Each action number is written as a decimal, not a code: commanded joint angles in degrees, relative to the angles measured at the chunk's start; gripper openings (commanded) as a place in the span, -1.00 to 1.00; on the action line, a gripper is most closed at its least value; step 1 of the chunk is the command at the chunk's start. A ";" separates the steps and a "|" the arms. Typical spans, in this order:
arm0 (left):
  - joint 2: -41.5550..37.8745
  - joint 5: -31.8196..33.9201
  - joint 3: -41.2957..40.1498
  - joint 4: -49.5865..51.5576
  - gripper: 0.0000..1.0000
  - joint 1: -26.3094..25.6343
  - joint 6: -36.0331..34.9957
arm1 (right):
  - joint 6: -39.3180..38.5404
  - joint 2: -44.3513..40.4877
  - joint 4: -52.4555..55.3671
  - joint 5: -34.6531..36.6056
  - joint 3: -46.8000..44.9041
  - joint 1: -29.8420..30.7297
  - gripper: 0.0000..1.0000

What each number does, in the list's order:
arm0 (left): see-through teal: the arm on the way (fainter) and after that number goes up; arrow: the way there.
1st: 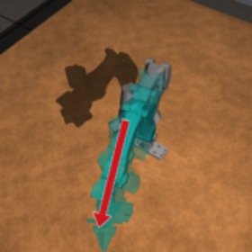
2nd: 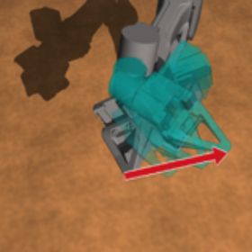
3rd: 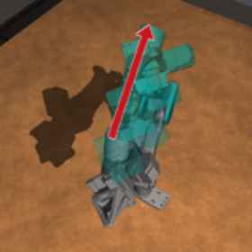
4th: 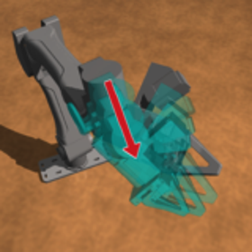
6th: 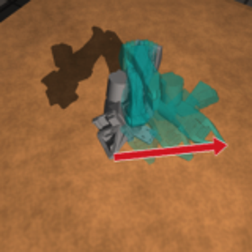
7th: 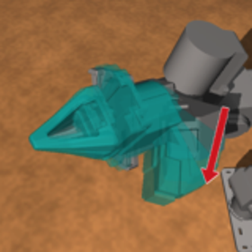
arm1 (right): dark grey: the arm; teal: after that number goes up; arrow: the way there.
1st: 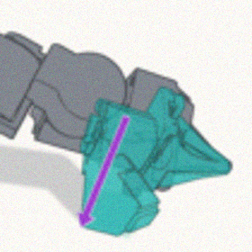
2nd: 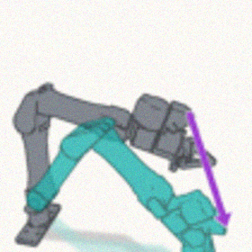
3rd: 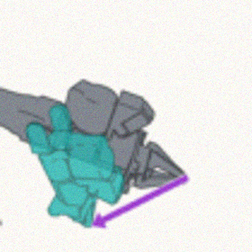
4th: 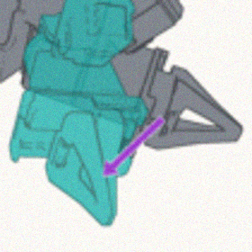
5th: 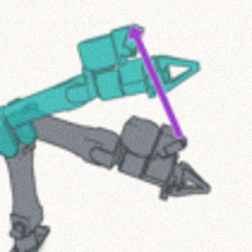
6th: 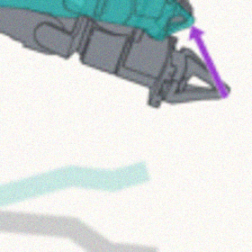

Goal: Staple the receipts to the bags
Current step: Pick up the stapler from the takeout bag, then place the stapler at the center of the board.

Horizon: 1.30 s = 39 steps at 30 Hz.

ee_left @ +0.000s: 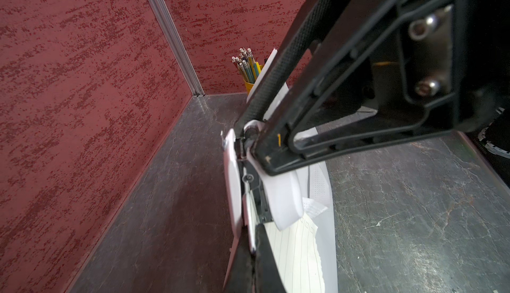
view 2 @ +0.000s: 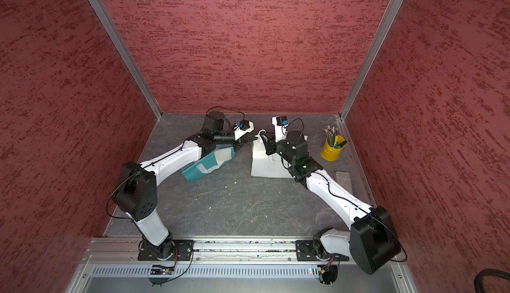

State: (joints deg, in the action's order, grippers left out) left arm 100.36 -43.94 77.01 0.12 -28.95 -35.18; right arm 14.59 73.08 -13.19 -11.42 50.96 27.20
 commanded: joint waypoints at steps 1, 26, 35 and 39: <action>-1.39 0.52 -0.58 -0.34 -1.00 -0.32 0.46 | -0.25 -0.70 -1.17 2.63 2.79 0.46 -1.00; -1.03 6.08 -1.14 -7.52 -1.00 -0.14 3.82 | 3.74 -19.14 35.78 4.35 4.90 -0.95 -1.00; -0.86 10.50 -3.76 -16.67 -1.00 -0.34 6.93 | 13.48 -17.74 53.20 -3.72 -1.20 -0.92 -1.00; -0.50 12.07 -3.78 -17.87 -1.00 -0.41 7.33 | 13.74 -13.64 55.47 -6.56 -3.22 -0.97 -1.00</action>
State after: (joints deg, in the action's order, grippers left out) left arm 100.25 -33.78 73.25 -13.08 -29.06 -29.17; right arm 26.44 57.93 37.63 -13.96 48.31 26.41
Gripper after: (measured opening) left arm 0.056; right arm 0.247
